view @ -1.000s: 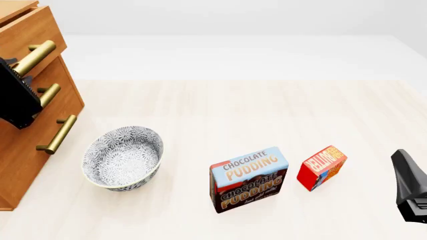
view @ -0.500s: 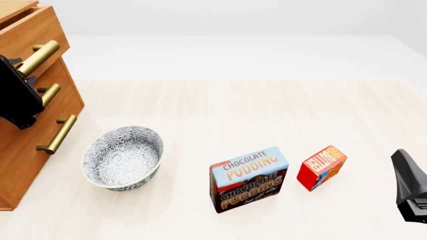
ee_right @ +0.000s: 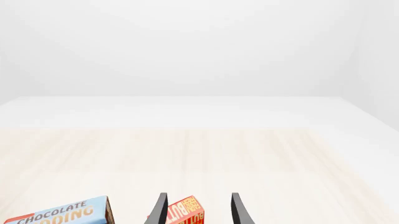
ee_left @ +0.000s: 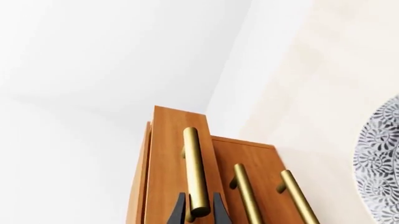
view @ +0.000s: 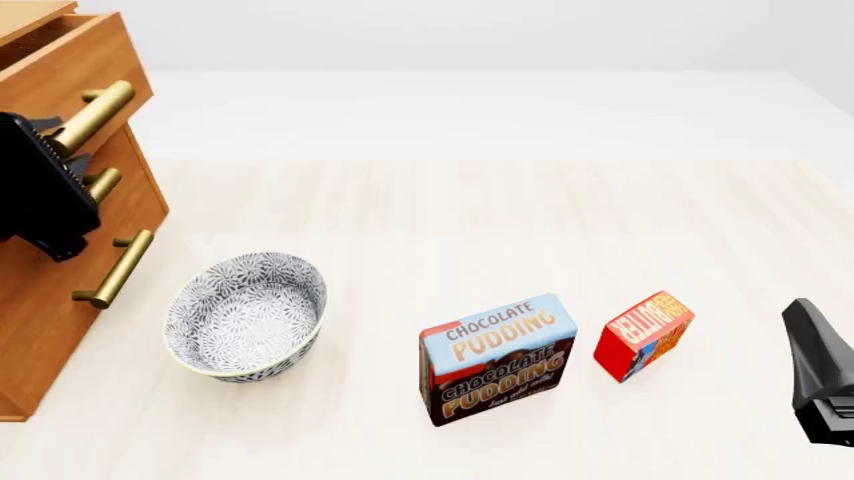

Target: Put the butter at the back in the top drawer of the cabinet and close it.

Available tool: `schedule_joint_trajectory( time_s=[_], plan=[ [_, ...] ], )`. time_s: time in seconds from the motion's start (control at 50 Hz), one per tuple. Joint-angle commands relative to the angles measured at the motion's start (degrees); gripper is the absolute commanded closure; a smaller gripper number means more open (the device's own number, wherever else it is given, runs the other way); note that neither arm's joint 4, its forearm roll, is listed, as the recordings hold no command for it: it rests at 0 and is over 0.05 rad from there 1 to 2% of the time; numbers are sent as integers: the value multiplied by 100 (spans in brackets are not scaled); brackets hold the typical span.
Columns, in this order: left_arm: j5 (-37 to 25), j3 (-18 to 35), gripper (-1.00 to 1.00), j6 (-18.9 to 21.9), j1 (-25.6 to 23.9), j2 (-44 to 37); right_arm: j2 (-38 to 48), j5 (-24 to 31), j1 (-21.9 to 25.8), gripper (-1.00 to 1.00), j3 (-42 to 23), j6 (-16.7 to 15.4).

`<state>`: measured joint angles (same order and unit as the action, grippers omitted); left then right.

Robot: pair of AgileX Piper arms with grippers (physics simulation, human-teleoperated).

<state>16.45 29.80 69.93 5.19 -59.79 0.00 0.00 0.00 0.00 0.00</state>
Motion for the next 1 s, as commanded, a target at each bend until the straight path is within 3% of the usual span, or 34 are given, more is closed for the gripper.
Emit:
schedule_joint_trajectory(
  time_s=[0.02,1.0],
  plan=[
    [-49,-136,100,-47,-168,-4,0,0,0,-100,0,0],
    [-98,-284,100,-179,-499,-280,0,0,0,-100,0,0]
  ],
)
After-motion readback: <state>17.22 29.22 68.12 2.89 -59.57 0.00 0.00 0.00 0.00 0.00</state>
